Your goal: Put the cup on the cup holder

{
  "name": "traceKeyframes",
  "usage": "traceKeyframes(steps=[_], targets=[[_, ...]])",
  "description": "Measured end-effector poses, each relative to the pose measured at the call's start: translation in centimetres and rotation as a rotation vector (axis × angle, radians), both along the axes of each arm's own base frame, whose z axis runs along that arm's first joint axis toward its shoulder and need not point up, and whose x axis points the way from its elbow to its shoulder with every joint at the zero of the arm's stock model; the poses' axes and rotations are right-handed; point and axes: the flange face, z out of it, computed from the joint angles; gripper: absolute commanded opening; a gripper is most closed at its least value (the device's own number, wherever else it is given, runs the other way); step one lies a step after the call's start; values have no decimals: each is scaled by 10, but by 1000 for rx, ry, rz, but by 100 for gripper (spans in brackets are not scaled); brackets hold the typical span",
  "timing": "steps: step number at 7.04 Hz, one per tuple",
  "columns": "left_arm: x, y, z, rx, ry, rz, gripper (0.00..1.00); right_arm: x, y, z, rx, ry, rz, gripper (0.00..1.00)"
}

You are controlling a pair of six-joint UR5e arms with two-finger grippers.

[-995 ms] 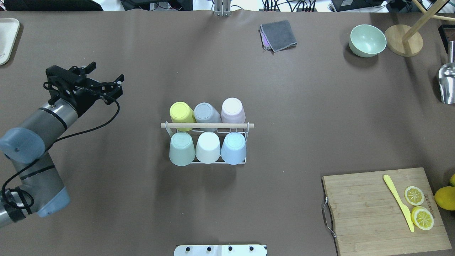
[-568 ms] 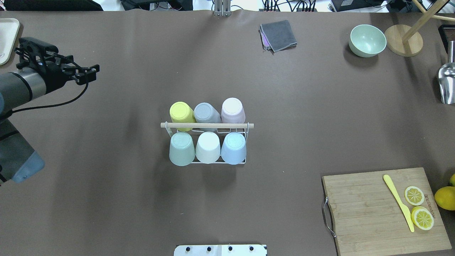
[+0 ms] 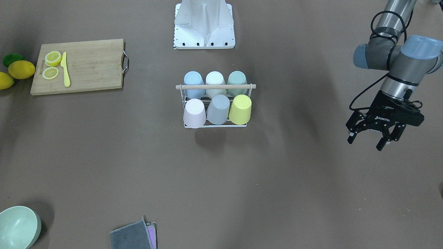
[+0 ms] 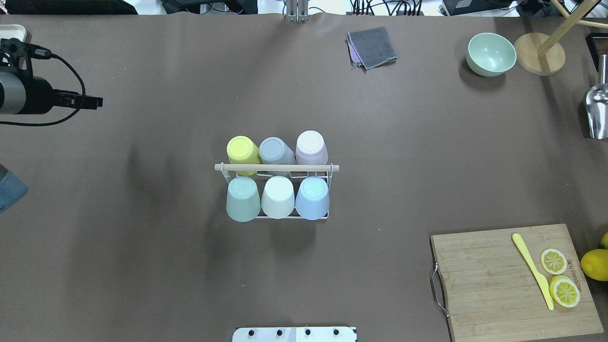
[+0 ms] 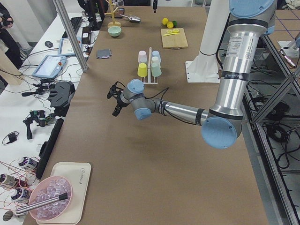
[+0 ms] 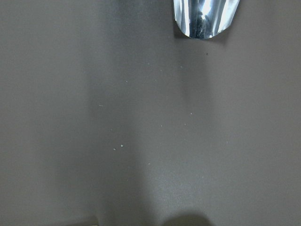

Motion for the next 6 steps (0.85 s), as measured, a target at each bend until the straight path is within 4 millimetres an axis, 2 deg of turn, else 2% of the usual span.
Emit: traceKeyframes(steps=[2, 3, 4, 6], targets=[[-23, -5, 15, -118, -51, 68, 97, 3, -7, -1, 31, 5, -14, 97], [-36, -6, 29, -147, -93, 91, 97, 7, -9, 4, 58, 23, -35, 97], [-53, -4, 47, -166, -135, 113, 97, 11, -14, 9, 77, 41, -49, 97], [-95, 6, 87, -201, -204, 182, 97, 20, -30, 4, 98, 46, -37, 97]])
